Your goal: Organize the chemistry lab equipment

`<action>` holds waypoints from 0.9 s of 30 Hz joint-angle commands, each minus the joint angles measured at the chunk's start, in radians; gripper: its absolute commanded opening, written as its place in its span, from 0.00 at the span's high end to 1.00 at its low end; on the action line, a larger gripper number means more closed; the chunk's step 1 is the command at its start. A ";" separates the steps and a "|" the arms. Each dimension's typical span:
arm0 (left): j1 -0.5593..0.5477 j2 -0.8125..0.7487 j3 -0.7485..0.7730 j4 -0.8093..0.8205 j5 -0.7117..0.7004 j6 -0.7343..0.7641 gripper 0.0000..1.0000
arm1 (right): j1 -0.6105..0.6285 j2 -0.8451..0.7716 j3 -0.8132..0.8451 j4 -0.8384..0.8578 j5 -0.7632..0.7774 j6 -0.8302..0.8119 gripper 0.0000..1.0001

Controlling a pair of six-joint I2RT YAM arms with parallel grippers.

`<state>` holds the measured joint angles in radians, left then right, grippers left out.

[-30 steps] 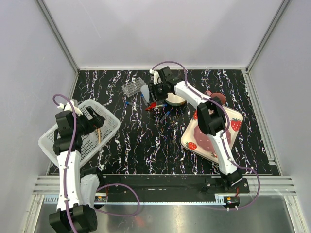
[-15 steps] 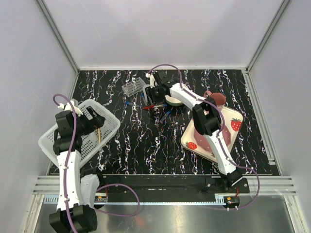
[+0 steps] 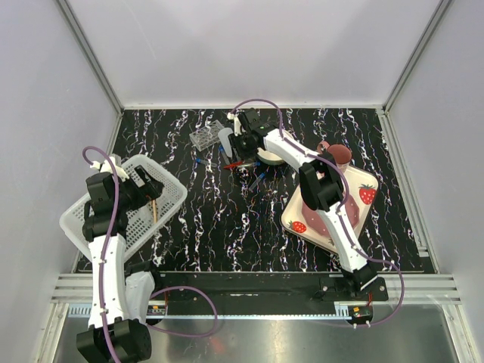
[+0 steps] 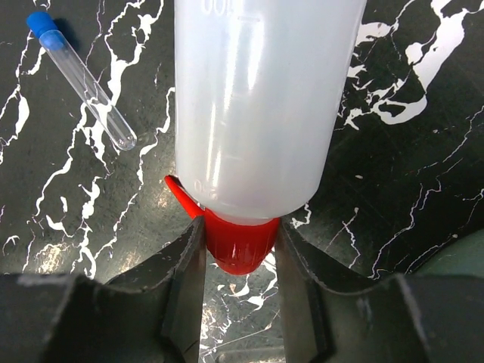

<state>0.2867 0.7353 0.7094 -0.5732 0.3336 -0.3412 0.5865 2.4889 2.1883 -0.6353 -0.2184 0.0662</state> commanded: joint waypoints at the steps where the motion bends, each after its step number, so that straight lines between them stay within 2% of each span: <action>1: 0.000 -0.007 -0.007 0.058 0.022 -0.005 0.01 | 0.006 -0.047 0.019 0.012 0.045 0.010 0.72; 8: 0.000 -0.013 -0.010 0.062 0.039 -0.002 0.01 | 0.006 -0.171 -0.062 0.054 0.002 0.026 0.75; 10: -0.001 -0.013 -0.013 0.078 0.083 -0.004 0.01 | 0.004 -0.226 -0.087 0.066 -0.021 0.029 0.75; 13: 0.000 -0.004 -0.034 0.133 0.235 -0.019 0.01 | 0.004 -0.307 -0.151 0.083 -0.117 0.000 0.77; 16: 0.000 0.010 -0.067 0.214 0.402 -0.083 0.01 | 0.006 -0.404 -0.257 0.103 -0.241 -0.051 0.80; 17: 0.000 0.010 -0.091 0.242 0.444 -0.151 0.01 | 0.006 -0.429 -0.313 0.111 -0.268 -0.055 0.80; 19: 0.000 0.004 -0.158 0.376 0.560 -0.256 0.01 | 0.004 -0.501 -0.395 0.117 -0.379 -0.115 0.81; 20: -0.001 -0.004 -0.189 0.450 0.597 -0.394 0.01 | 0.006 -0.525 -0.422 0.124 -0.412 -0.123 0.81; 21: -0.003 -0.013 -0.221 0.619 0.646 -0.471 0.01 | 0.004 -0.568 -0.449 0.128 -0.453 -0.134 0.81; 23: -0.026 -0.062 -0.316 0.819 0.665 -0.675 0.01 | 0.006 -0.608 -0.523 0.138 -0.587 -0.189 0.80; 24: -0.043 -0.080 -0.336 0.960 0.645 -0.715 0.01 | 0.009 -0.646 -0.551 0.166 -0.616 -0.190 0.81; 27: -0.148 -0.129 -0.341 0.992 0.544 -0.731 0.01 | 0.016 -0.699 -0.627 0.212 -0.732 -0.186 0.80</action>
<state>0.2321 0.6743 0.3603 0.0578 0.8703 -0.8703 0.5880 1.8751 1.6314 -0.5117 -0.7204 -0.0700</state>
